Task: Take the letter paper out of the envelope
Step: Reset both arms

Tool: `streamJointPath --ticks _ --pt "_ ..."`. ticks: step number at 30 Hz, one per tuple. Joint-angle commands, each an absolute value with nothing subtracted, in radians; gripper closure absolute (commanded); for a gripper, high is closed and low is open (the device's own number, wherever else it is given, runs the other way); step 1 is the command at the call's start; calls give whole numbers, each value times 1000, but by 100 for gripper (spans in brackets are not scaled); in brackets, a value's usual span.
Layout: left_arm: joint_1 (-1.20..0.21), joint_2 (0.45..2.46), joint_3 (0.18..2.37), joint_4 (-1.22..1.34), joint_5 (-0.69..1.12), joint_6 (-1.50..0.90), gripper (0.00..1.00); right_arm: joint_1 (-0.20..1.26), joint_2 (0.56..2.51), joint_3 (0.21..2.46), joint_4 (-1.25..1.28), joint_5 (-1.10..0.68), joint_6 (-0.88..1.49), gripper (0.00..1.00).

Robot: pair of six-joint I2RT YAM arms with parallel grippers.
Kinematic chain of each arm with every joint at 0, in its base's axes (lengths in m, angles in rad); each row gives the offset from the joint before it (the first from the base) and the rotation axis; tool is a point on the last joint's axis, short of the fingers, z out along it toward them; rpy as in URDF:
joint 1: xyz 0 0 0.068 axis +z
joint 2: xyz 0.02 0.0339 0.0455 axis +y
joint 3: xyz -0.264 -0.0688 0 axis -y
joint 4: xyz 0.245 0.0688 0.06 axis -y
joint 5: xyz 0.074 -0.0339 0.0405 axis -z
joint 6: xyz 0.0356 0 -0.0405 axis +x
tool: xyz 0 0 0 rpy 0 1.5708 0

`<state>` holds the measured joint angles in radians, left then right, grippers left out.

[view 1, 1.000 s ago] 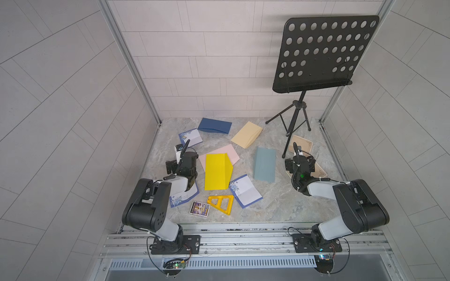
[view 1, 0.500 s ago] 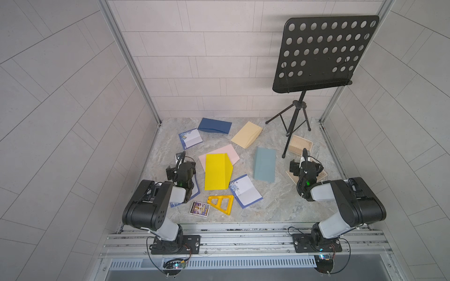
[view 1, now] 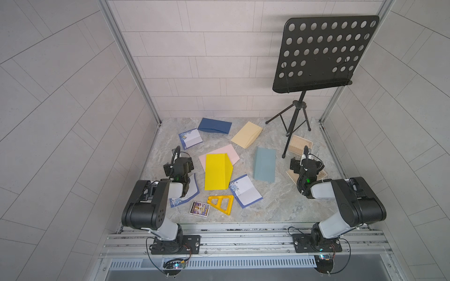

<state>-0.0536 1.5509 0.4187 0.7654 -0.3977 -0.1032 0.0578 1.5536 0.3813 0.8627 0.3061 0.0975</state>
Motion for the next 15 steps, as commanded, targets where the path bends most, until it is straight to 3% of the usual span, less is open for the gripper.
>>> streamJointPath --ticks 1,15 --pt "-60 1526 419 771 -393 -96 0 52 1539 385 864 310 103 0" --pt "-65 1528 419 777 -400 -92 0 53 1539 382 868 311 103 0"
